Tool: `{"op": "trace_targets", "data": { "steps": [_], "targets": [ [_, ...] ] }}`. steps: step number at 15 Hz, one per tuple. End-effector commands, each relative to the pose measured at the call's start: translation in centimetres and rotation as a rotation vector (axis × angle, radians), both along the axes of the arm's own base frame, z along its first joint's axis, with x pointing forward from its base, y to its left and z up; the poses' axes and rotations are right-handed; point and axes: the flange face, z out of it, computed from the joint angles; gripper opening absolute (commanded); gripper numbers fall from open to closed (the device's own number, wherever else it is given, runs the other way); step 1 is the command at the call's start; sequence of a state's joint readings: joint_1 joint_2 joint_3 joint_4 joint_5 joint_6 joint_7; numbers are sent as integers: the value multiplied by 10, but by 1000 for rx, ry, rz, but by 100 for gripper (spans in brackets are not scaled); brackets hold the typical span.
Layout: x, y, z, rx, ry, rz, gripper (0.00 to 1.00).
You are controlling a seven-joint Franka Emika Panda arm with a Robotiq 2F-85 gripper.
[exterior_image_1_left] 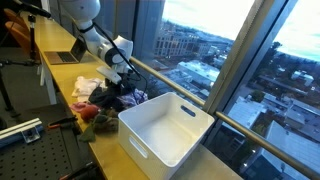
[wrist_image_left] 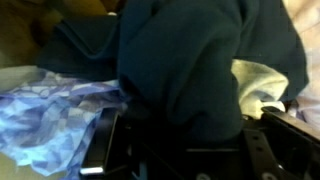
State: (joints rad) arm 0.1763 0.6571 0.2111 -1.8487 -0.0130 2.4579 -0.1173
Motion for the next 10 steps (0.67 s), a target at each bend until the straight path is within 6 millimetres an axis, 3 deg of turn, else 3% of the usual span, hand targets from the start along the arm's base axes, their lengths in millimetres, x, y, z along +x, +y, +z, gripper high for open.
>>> {"op": "trace_targets", "data": {
  "steps": [1, 5, 10],
  "targets": [
    [-11, -39, 74, -47, -60, -64, 1],
    [-11, -90, 151, -69, -182, -181, 0],
    [-20, -174, 247, -131, -319, -355, 1]
  ]
}}
